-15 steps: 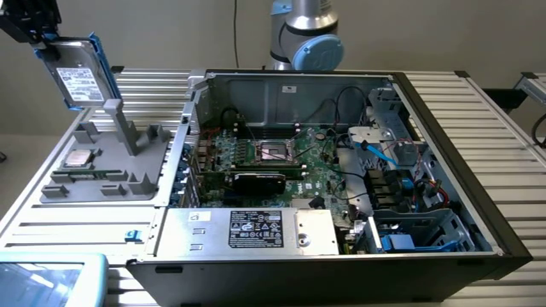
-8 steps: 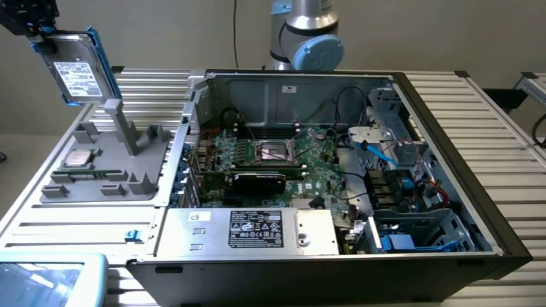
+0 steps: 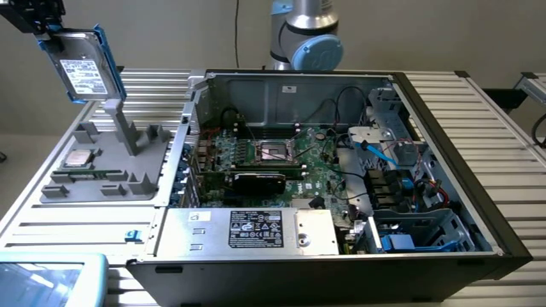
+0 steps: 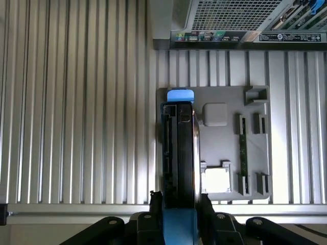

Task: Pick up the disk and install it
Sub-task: 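Pick up the disk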

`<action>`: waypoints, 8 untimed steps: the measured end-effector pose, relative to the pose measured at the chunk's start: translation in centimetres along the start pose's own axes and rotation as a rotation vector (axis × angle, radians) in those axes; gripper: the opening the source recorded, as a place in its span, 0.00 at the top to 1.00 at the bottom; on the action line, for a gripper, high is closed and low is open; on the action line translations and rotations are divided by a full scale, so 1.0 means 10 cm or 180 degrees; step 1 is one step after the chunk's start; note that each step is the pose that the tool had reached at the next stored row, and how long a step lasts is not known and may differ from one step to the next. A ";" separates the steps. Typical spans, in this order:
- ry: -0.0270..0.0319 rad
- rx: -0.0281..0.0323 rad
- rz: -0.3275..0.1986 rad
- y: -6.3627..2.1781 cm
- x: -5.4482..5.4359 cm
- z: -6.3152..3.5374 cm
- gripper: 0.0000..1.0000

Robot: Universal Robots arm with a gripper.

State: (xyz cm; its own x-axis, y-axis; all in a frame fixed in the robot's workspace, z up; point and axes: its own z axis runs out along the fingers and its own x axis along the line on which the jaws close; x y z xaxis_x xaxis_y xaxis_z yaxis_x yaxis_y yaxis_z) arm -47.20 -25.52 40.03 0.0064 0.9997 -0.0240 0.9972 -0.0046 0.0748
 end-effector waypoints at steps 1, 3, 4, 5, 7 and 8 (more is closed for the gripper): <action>0.0000 0.0000 0.0000 0.042 0.00 -0.004 0.63; 0.0000 0.0000 0.0000 0.131 0.00 -0.014 0.63; 0.0000 0.0000 0.0000 0.175 0.00 -0.021 0.63; 0.0002 0.0000 0.0000 0.215 0.00 -0.029 0.63; 0.0010 0.0000 0.0001 0.292 0.00 -0.049 0.63; 0.0013 0.0000 0.0001 0.333 0.00 -0.061 0.63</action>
State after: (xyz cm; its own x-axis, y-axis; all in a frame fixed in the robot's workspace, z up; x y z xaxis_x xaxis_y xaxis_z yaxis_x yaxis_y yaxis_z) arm -43.92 -25.48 40.88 0.0065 0.9998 -0.0199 0.9972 -0.0050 0.0747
